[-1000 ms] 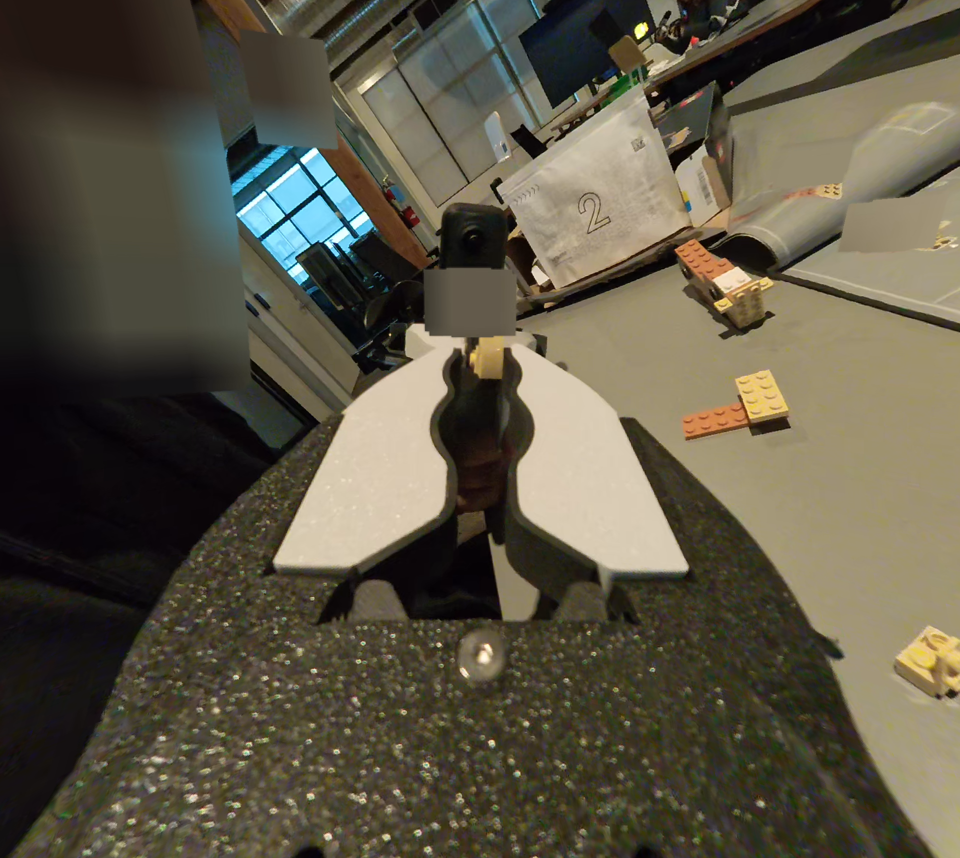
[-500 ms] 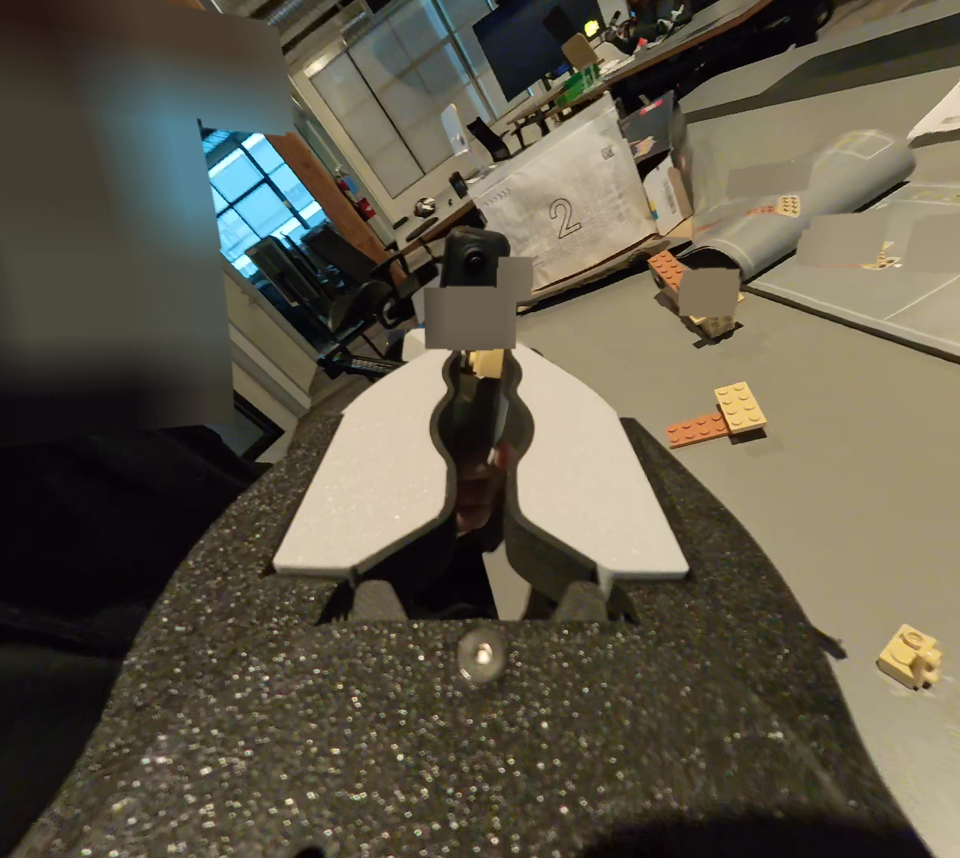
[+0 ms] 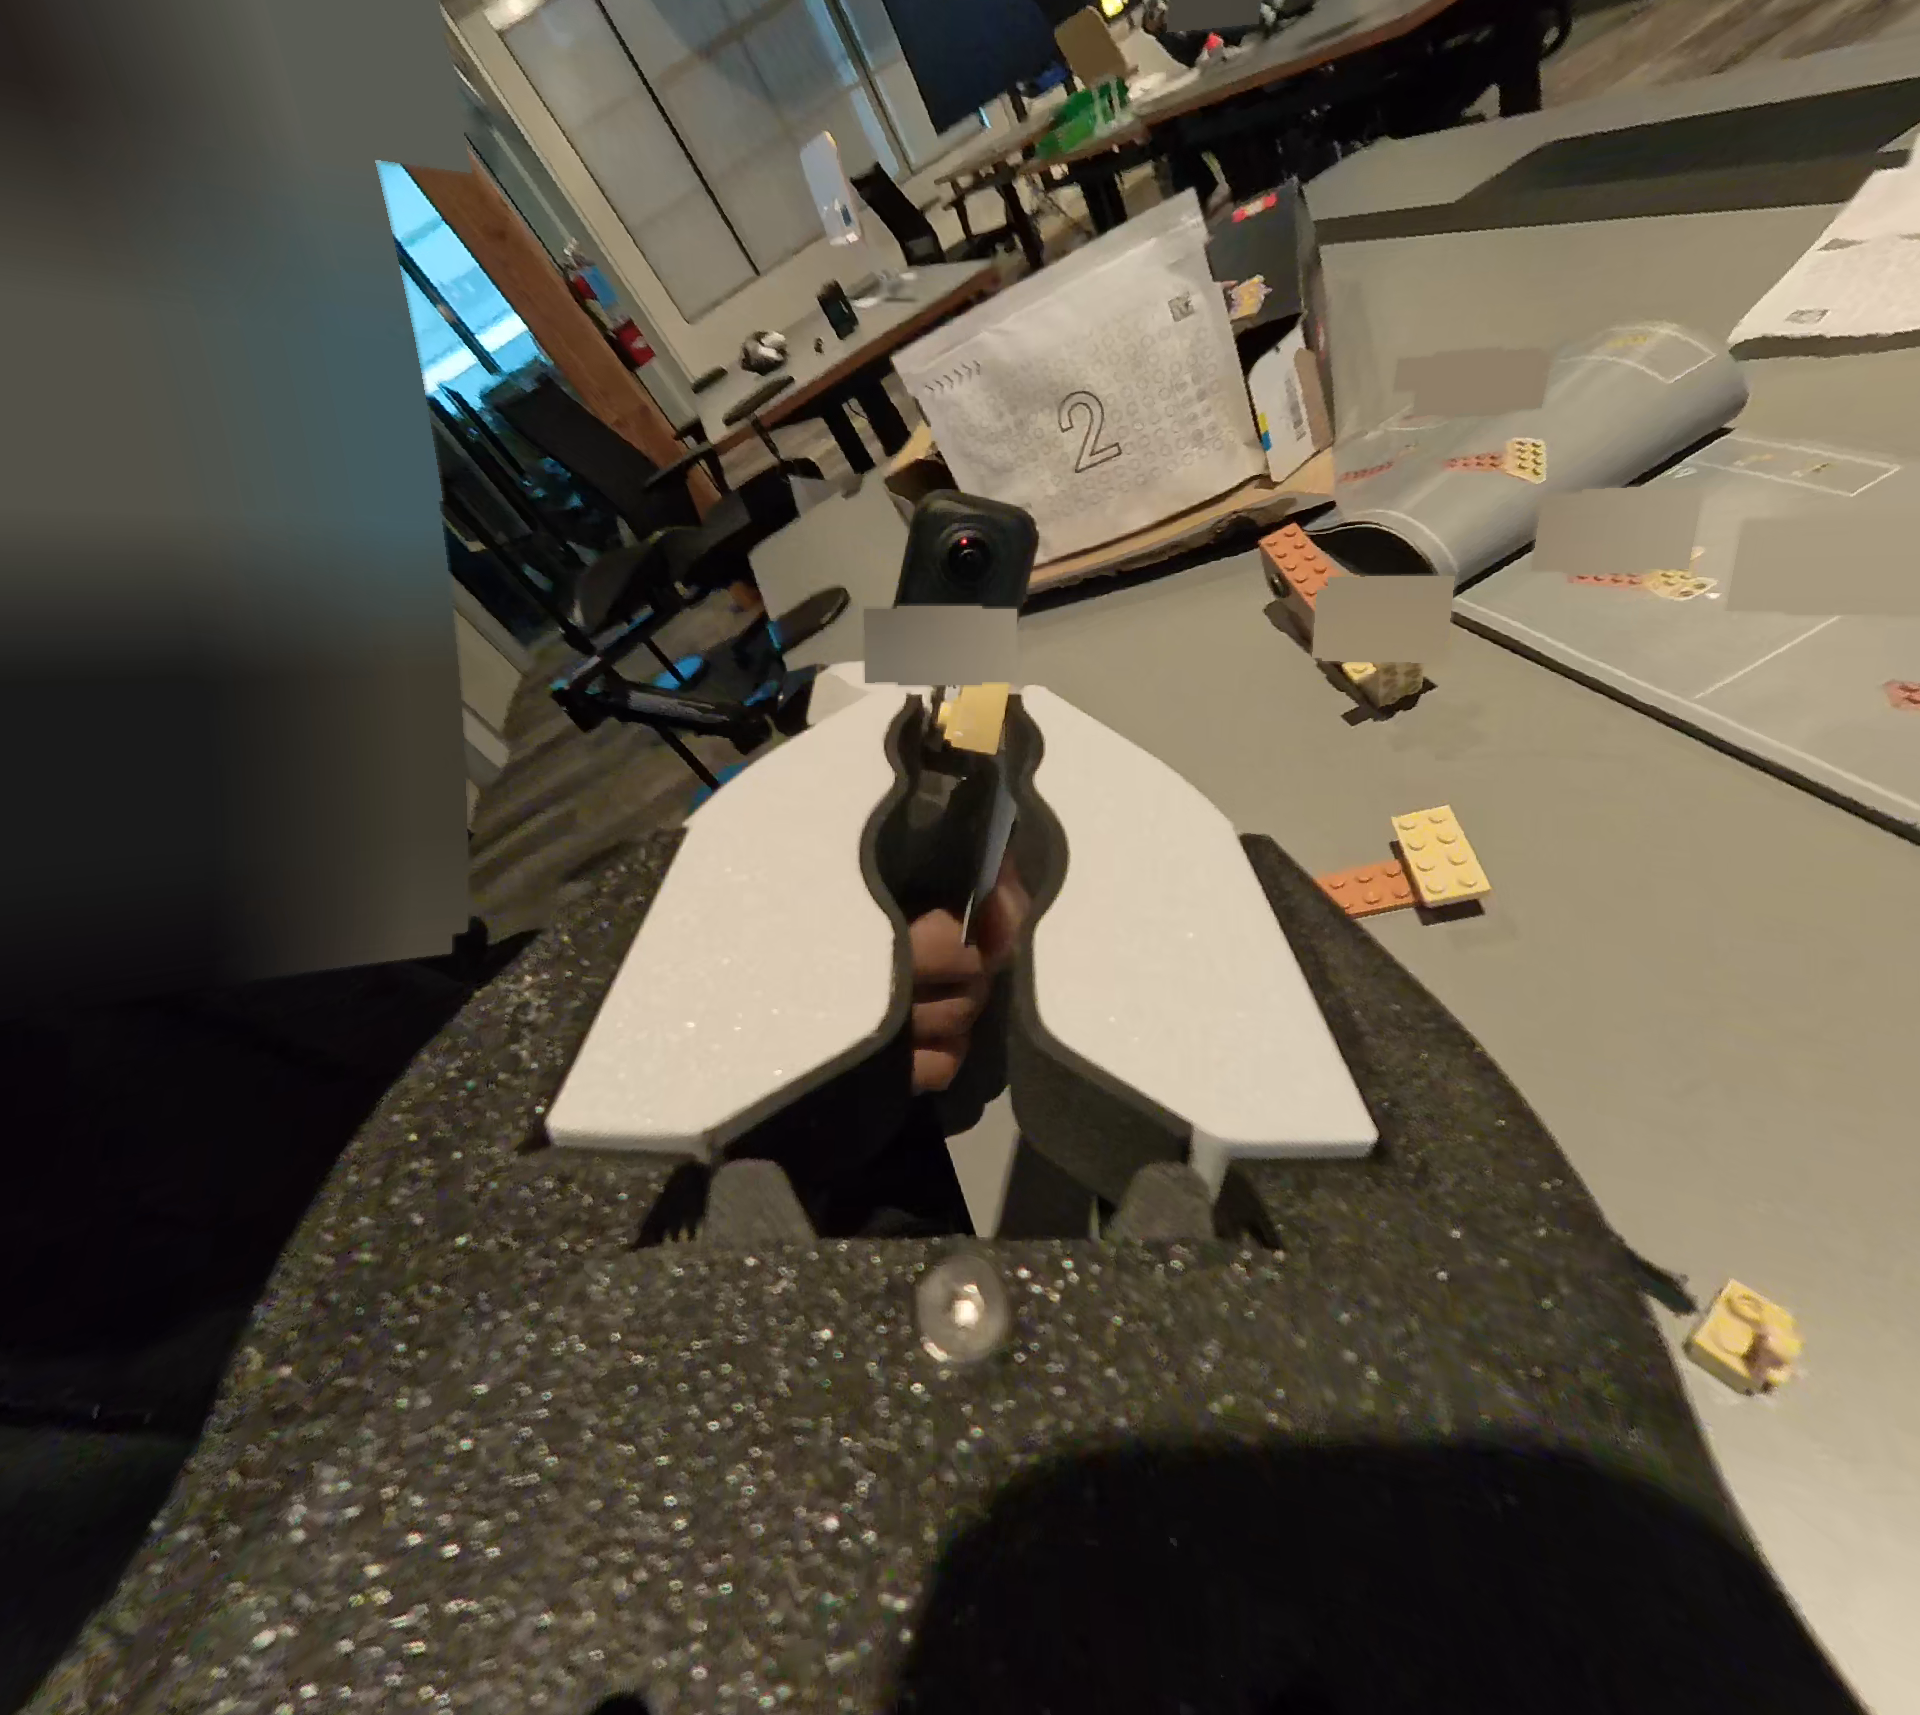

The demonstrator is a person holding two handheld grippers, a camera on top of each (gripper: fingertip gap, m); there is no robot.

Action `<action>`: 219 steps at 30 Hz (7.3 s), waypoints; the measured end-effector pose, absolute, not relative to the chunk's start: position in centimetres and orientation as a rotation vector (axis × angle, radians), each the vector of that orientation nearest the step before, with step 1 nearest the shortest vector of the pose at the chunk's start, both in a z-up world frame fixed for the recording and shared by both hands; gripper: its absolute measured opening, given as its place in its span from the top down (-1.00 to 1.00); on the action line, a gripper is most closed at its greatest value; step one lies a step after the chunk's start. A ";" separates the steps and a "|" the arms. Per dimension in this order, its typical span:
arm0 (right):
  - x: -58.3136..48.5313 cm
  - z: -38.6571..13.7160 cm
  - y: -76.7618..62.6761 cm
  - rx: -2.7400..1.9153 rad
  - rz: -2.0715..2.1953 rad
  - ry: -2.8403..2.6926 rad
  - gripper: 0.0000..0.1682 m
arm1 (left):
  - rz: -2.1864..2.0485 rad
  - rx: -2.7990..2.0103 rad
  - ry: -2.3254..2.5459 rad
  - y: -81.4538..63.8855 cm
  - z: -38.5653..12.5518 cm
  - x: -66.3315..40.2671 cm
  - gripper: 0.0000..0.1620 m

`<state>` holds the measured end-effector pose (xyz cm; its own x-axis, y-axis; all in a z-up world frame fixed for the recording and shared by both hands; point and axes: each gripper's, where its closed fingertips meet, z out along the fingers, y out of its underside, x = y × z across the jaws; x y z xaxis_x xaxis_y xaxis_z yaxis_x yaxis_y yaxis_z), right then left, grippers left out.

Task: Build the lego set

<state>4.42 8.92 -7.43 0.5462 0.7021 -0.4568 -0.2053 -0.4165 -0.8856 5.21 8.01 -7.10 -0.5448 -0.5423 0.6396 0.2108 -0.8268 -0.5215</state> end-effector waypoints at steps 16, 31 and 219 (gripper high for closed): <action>2.3 -5.9 9.4 -1.992 0.862 -0.629 0.82 | -2.429 -0.785 0.354 8.5 -5.3 3.1 0.98; -0.4 -4.7 10.3 -1.976 0.869 -0.705 0.83 | -2.436 -0.624 0.270 9.4 -4.1 0.3 0.98; 5.0 -13.7 10.2 -1.721 0.313 -1.286 0.91 | -1.074 -1.419 1.414 9.3 -13.6 5.2 0.97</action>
